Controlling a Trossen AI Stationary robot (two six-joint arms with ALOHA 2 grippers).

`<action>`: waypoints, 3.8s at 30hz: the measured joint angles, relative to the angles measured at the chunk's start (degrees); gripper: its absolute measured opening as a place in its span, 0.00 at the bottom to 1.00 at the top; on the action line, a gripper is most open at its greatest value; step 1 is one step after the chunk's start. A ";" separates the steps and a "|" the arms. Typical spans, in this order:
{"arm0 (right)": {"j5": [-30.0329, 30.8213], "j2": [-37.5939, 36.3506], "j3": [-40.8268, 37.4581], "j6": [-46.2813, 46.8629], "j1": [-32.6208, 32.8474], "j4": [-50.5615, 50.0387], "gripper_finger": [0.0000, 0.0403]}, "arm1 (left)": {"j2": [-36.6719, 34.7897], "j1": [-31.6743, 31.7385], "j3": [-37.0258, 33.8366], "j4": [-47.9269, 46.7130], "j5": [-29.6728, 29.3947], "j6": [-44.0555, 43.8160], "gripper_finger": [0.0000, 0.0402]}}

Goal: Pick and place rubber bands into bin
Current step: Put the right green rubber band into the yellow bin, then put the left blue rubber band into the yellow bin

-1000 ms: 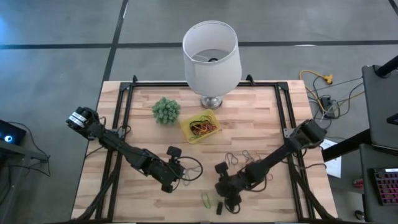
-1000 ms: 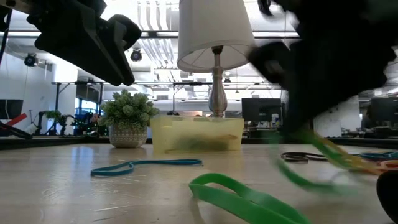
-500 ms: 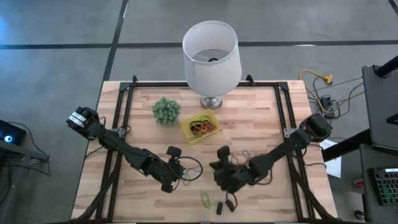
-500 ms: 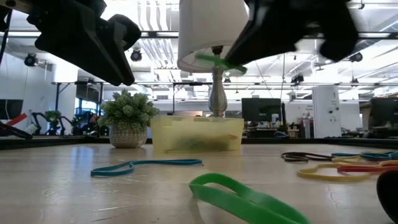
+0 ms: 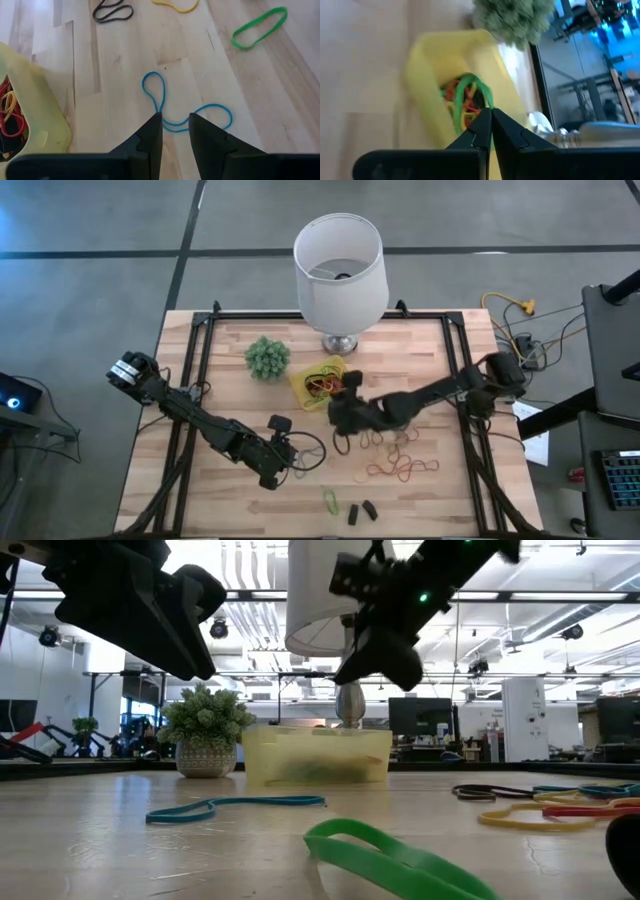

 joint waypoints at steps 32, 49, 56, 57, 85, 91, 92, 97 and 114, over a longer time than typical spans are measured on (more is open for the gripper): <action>-19.82 0.02 -1.46 7.57 -16.71 0.07 0.05 | 0.00 0.00 -1.21 0.59 0.00 -0.02 0.20; -21.63 -0.69 -1.46 6.59 -15.25 0.08 0.34 | 0.00 -0.02 -1.32 2.23 0.02 -0.06 0.20; -21.62 -4.07 -1.64 5.44 -10.60 -0.05 0.34 | 0.00 0.02 -1.47 5.79 0.04 -0.30 0.20; -21.63 -4.67 -1.77 5.37 -9.72 -0.06 0.33 | 0.00 0.06 -1.47 5.91 0.03 -0.99 0.20; -19.31 -23.59 -14.12 13.78 13.52 3.89 0.30 | 11.40 5.24 -1.75 12.98 3.13 -10.65 0.20; -19.23 -23.71 -15.56 14.43 14.65 3.57 0.30 | 13.33 5.31 -1.62 12.63 3.13 -10.70 0.20; -19.23 -23.74 -15.56 14.56 14.68 3.60 0.30 | 13.49 5.31 -1.49 12.61 3.13 -10.60 0.20; -19.21 -23.85 -15.54 14.52 14.74 3.84 0.28 | 14.44 5.31 -1.34 11.45 3.12 -10.56 0.20; -19.19 -23.85 -15.54 14.51 14.74 4.99 0.26 | 15.28 6.60 -1.08 8.24 8.27 -15.02 0.08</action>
